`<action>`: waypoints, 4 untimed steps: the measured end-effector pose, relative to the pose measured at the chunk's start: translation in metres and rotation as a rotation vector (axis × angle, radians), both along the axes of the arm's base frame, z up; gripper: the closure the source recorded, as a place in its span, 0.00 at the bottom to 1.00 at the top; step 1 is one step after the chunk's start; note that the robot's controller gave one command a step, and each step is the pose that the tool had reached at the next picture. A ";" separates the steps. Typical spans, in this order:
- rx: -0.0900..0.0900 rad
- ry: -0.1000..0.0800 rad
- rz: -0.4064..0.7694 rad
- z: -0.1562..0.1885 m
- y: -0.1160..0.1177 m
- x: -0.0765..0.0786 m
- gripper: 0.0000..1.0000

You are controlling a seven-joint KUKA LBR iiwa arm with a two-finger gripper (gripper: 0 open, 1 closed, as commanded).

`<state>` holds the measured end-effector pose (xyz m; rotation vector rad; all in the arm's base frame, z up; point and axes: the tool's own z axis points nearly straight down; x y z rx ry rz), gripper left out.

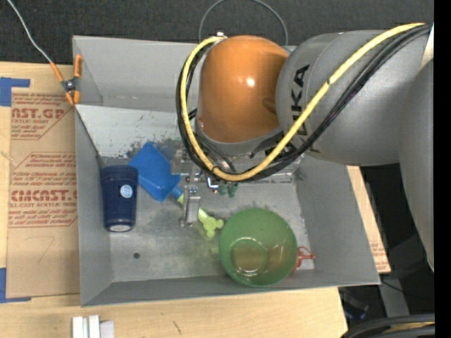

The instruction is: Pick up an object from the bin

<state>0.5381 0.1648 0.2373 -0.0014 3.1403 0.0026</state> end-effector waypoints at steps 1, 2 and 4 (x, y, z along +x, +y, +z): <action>0.000 0.000 0.000 0.000 0.000 0.000 0.00; 0.000 0.001 0.091 -0.148 -0.011 0.002 1.00; 0.002 0.000 0.008 -0.144 -0.048 0.040 1.00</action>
Offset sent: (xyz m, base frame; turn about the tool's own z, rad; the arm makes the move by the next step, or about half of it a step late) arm 0.0024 -0.0112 -0.1467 -0.0912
